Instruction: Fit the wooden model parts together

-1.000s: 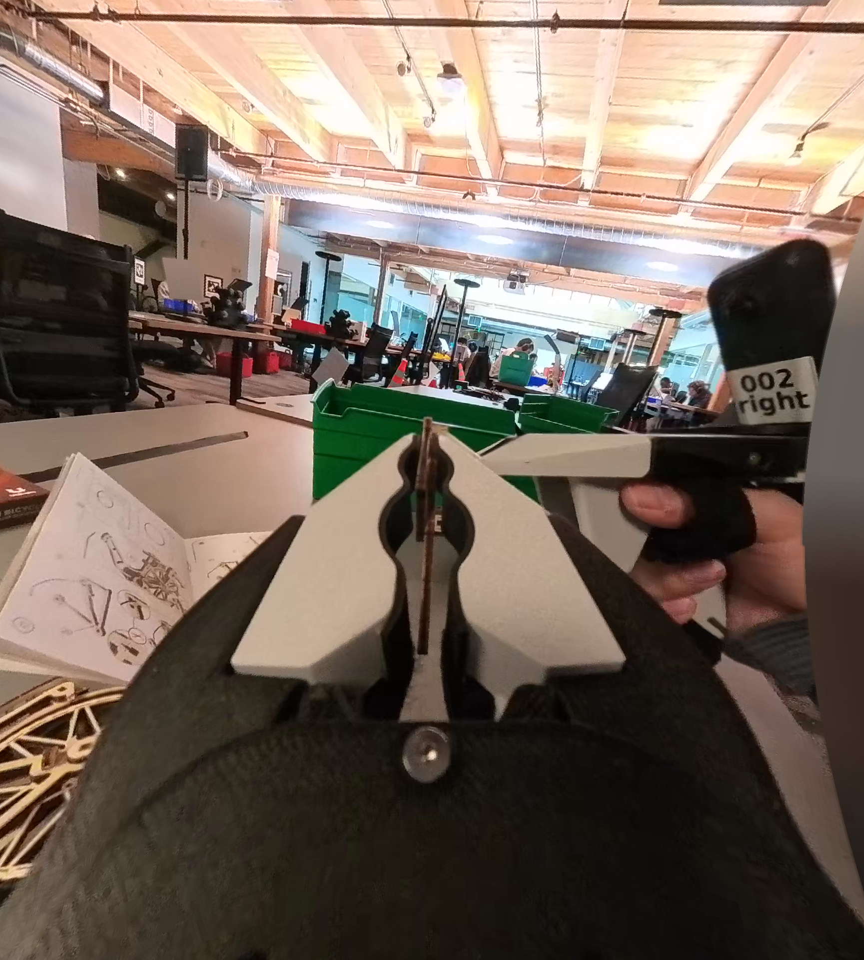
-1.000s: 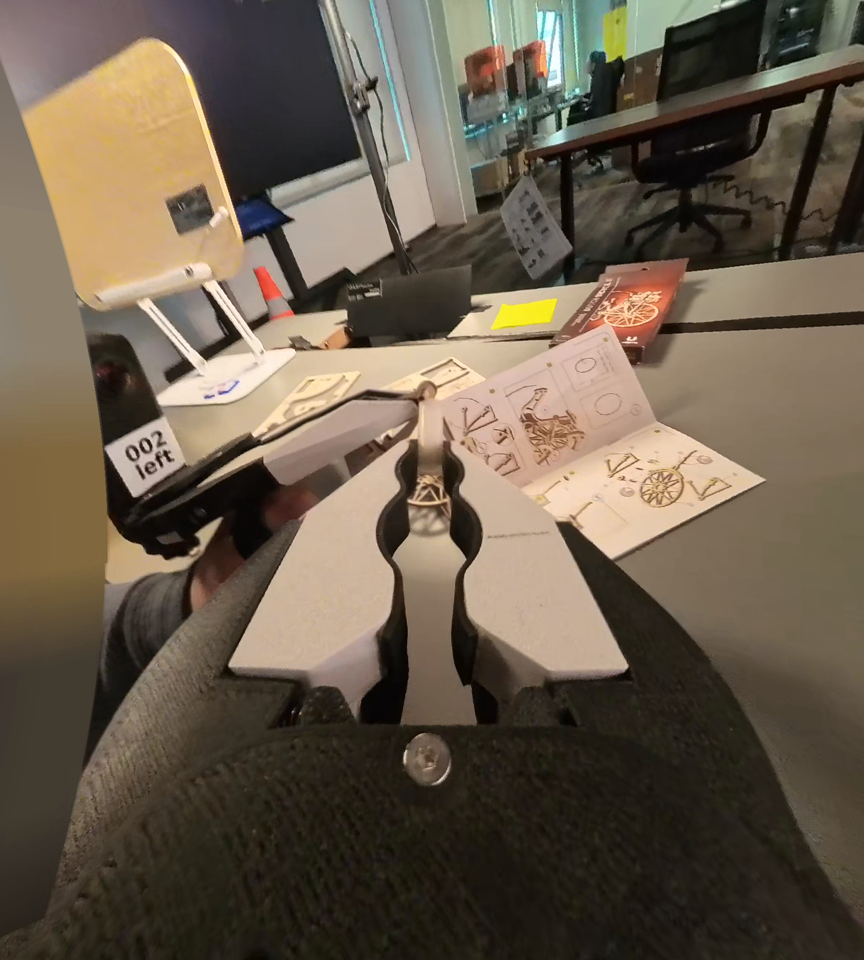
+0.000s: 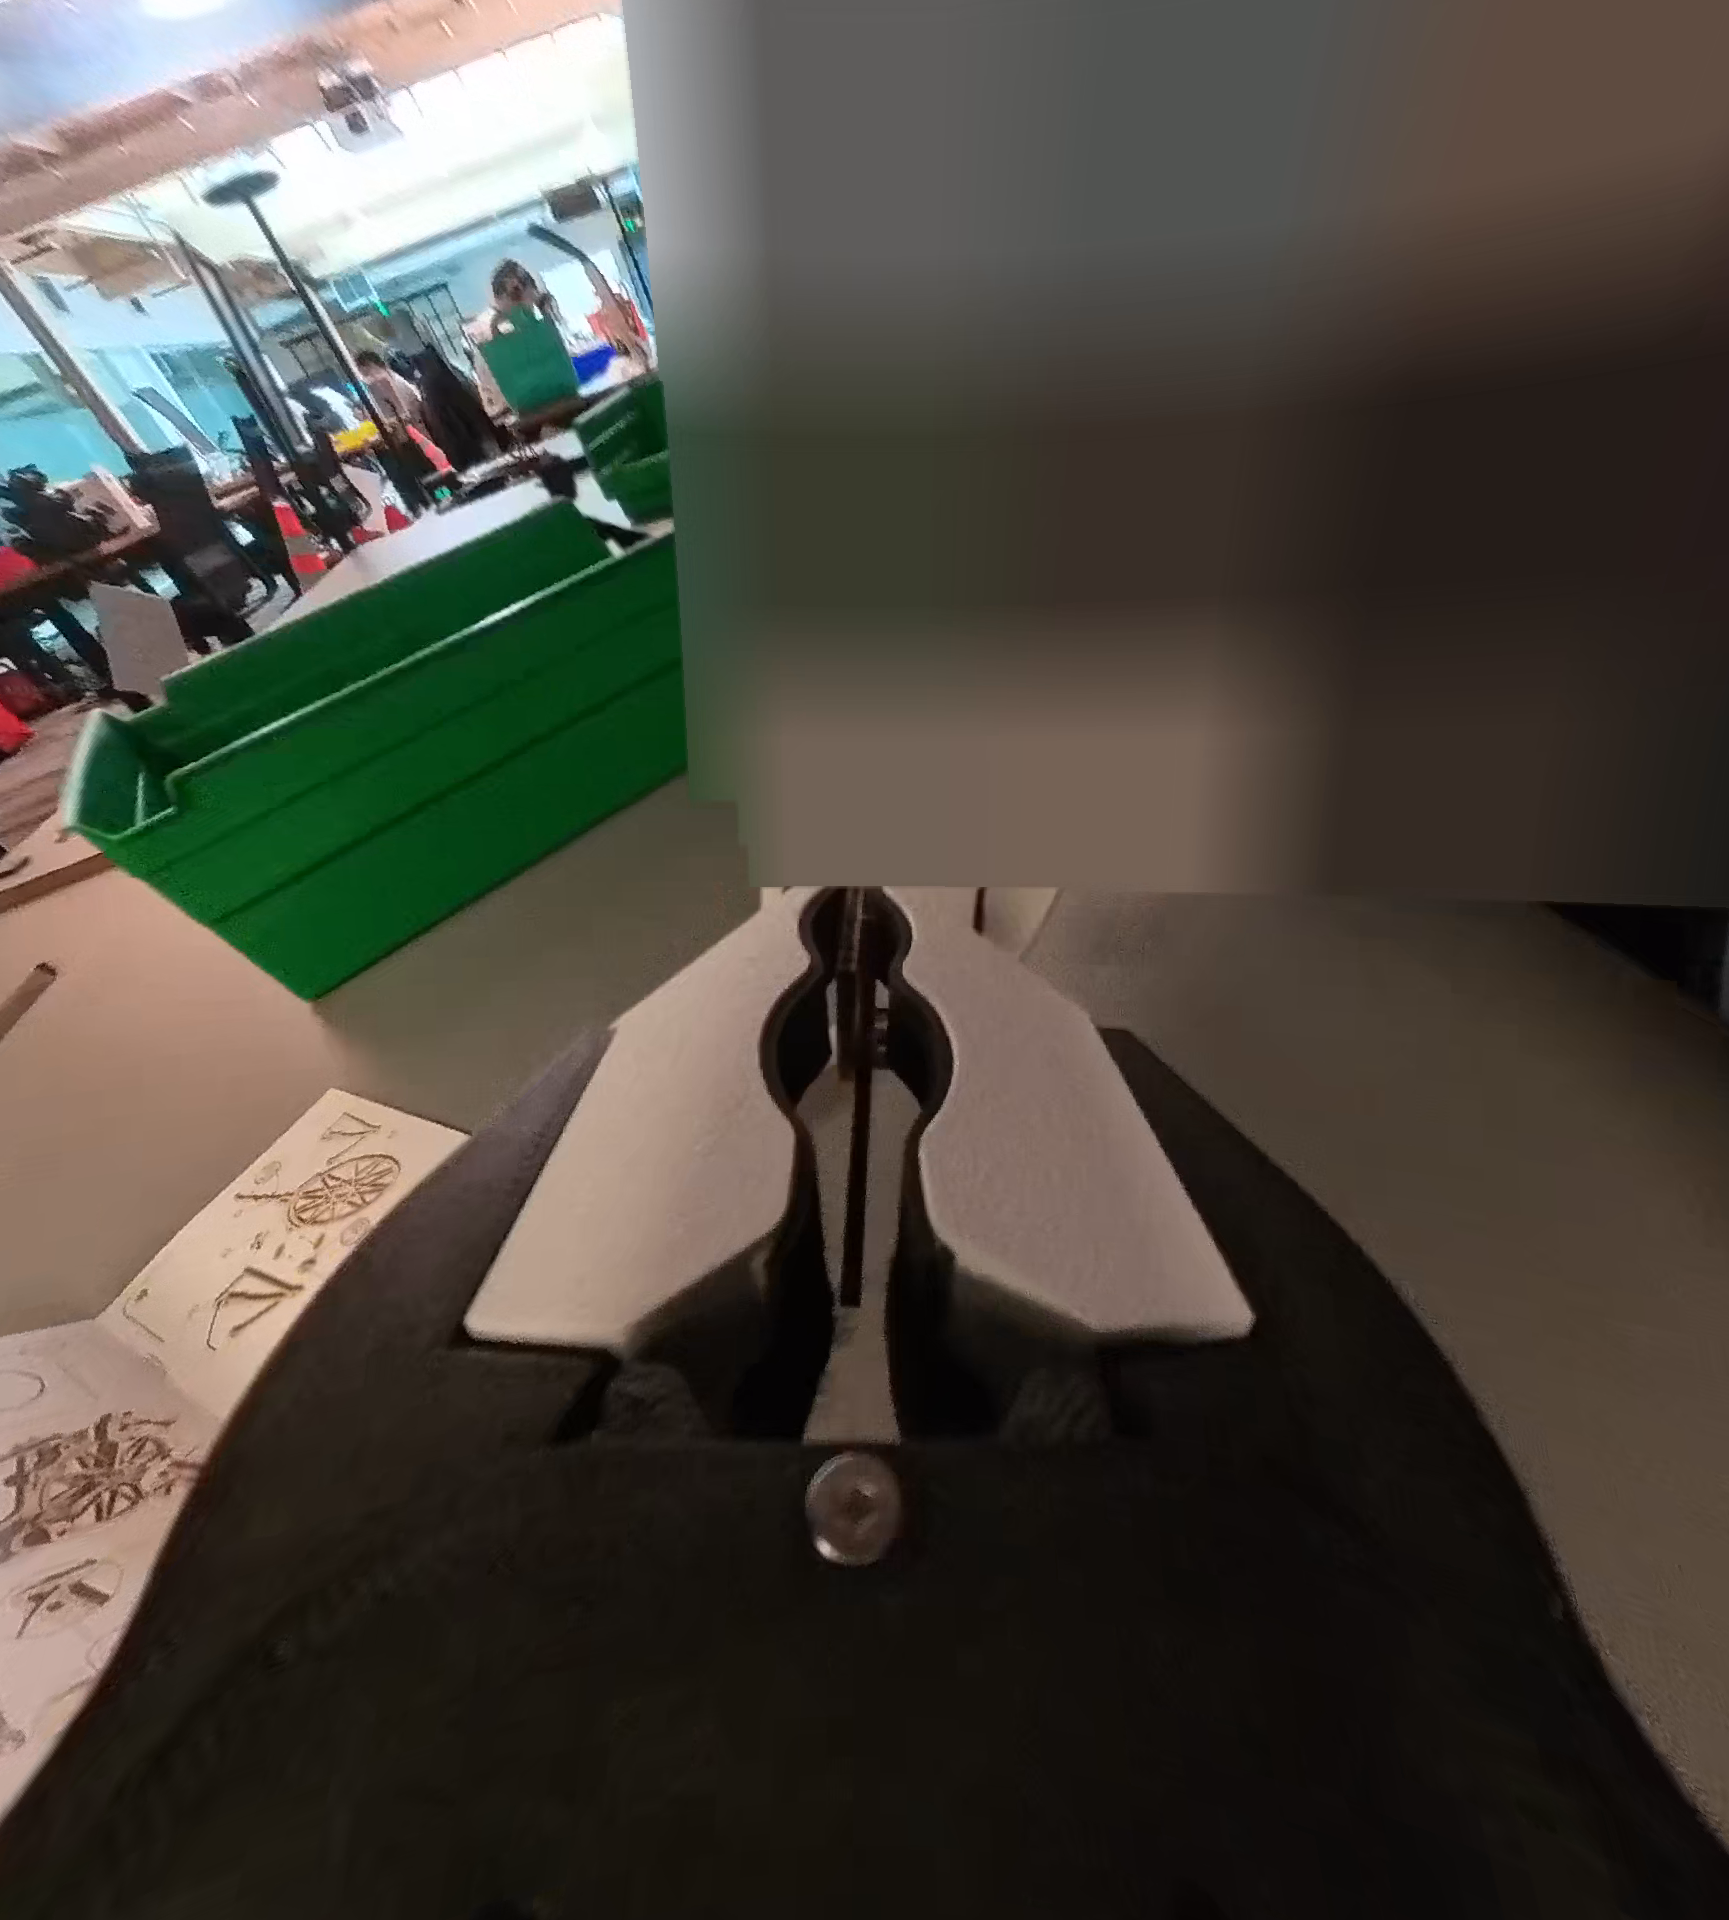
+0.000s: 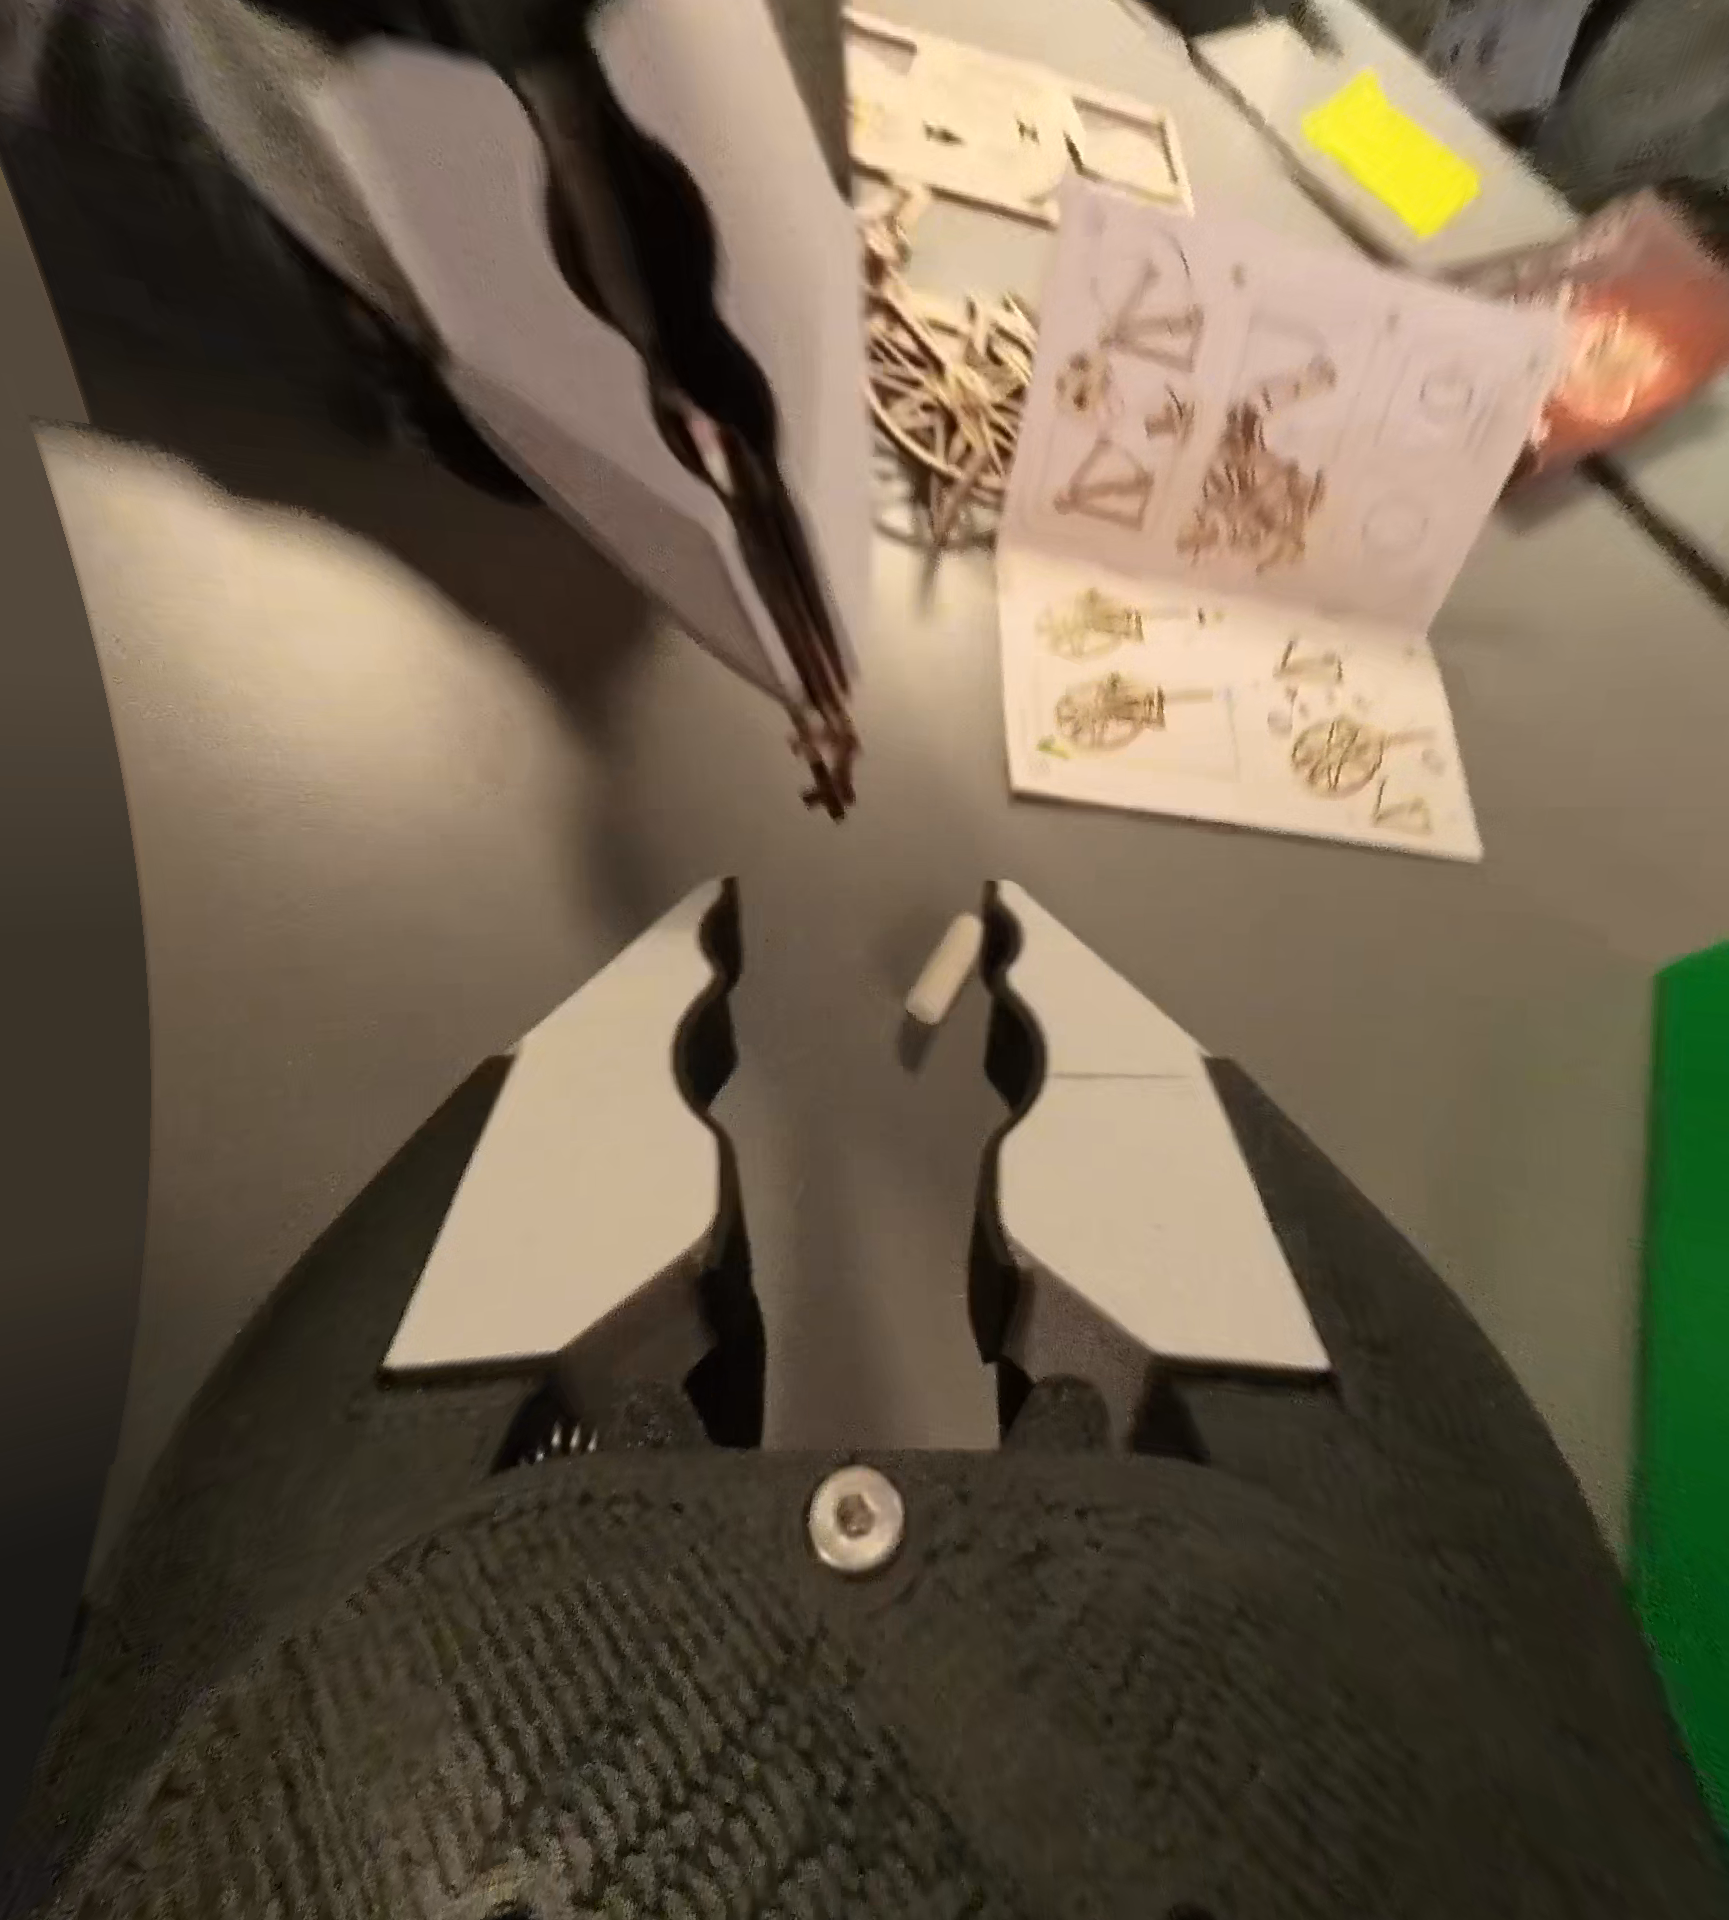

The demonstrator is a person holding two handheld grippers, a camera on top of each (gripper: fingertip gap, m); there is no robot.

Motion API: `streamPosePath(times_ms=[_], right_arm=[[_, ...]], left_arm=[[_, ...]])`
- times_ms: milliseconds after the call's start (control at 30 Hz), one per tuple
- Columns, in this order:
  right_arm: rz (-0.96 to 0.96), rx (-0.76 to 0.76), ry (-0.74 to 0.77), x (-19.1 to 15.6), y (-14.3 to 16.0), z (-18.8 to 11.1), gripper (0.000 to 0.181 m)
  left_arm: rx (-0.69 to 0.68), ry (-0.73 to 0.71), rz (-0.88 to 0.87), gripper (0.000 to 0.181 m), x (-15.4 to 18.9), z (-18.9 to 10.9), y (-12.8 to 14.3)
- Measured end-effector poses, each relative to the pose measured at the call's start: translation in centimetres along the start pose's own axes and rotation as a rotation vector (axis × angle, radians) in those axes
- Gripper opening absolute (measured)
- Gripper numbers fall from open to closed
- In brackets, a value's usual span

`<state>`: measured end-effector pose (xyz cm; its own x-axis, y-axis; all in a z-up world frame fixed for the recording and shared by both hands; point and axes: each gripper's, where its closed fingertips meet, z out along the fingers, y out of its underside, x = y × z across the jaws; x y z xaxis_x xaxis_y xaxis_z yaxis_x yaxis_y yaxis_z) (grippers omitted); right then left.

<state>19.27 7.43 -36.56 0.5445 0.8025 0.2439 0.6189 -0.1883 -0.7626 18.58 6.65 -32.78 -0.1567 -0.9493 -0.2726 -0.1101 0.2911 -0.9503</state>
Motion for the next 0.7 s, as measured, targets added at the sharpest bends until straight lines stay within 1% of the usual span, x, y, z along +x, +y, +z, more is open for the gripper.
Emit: streamPosePath(times_ms=[33, 67, 100, 133, 300, 367, 433, 600, 700], right_arm=[[-0.044, 0.001, -0.005, -0.6, -0.5, -0.2, 0.035], [-0.087, -0.010, -0.004, -1.0, -0.7, -0.4, 0.024], [-0.120, -0.030, 0.011, -1.2, -0.7, -0.5, 0.018], [-0.142, -0.048, 0.017, -1.3, -0.6, -0.6, 0.016], [-0.156, -0.070, 0.037, -1.5, -0.5, -0.7, 0.012], [-0.181, -0.090, 0.050, -1.5, -0.4, -0.8, 0.008], [-0.217, -0.110, 0.065, -1.5, -0.2, -0.8, 0.007], [-0.250, -0.133, 0.100, -1.4, 0.2, -0.6, 0.007], [-0.258, -0.179, 0.097, -1.7, 1.0, -0.4, 0.006]], left_arm=[[-0.017, 0.008, 0.020, 0.002, 0.3, 0.2, 0.2], [-0.036, 0.017, 0.032, 0.002, 0.6, 0.4, 0.5], [-0.056, 0.020, 0.045, 0.002, 0.8, 0.6, 0.8], [-0.072, 0.025, 0.063, 0.002, 1.1, 0.8, 1.0], [-0.120, 0.038, 0.109, 0.002, 1.7, 1.2, 1.7], [-0.135, 0.044, 0.125, 0.001, 1.9, 1.3, 2.0], [-0.145, 0.043, 0.137, 0.001, 2.0, 1.3, 2.0], [-0.175, 0.054, 0.113, 0.001, 2.1, 1.4, 2.2], [-0.239, 0.049, 0.177, 0.001, 2.5, 1.7, 2.8]])
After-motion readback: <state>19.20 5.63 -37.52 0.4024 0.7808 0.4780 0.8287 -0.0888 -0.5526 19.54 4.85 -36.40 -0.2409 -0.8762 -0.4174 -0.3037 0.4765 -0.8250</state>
